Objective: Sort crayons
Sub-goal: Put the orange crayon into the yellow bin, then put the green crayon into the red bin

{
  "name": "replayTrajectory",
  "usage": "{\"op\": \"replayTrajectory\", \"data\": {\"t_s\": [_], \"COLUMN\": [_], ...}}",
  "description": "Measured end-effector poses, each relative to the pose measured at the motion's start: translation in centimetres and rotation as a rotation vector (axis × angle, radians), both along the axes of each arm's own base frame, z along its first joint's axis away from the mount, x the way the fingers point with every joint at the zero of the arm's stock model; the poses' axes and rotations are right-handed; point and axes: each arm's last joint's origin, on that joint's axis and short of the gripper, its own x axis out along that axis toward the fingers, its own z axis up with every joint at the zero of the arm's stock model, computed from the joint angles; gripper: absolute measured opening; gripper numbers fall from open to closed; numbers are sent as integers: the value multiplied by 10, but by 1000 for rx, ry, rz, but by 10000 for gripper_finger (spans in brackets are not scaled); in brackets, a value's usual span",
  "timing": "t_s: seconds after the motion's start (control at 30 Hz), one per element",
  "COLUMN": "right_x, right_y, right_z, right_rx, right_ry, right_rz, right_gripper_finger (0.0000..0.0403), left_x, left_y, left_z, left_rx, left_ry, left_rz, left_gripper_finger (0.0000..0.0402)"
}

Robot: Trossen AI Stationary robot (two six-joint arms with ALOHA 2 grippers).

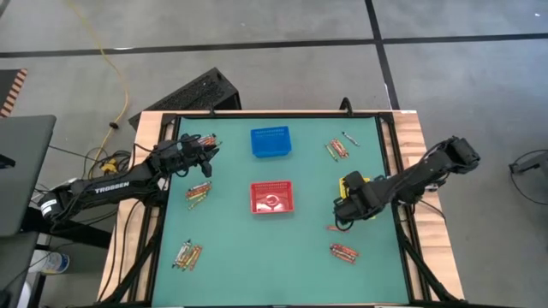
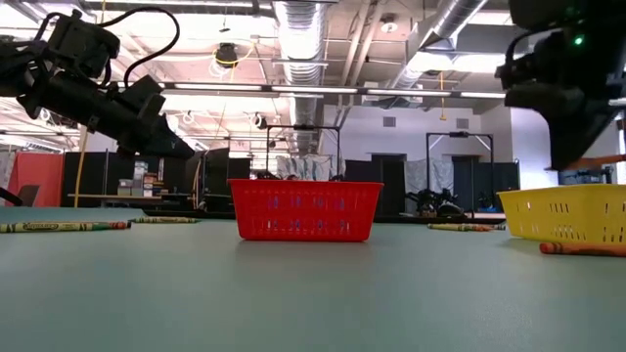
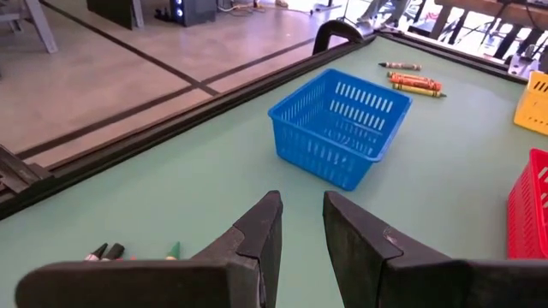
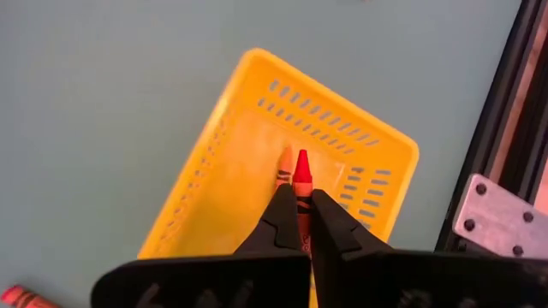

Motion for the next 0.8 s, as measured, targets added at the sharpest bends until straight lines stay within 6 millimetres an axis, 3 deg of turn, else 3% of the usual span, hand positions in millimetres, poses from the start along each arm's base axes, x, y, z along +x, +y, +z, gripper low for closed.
{"op": "replayTrajectory", "data": {"t_s": [0.6,0.8], "right_x": [-1,6], "right_y": [-4,-1], "right_z": [-2,29], "right_rx": [12,33], "right_ry": [36,-71], "right_rz": [33,174], "right_gripper_finger": [89,92], "left_x": [0,-1], "left_y": [1,-1], "left_z": [0,-5], "left_rx": [8,-73], "left_ry": [1,11], "left_rz": [26,11], "left_gripper_finger": [77,77]}}
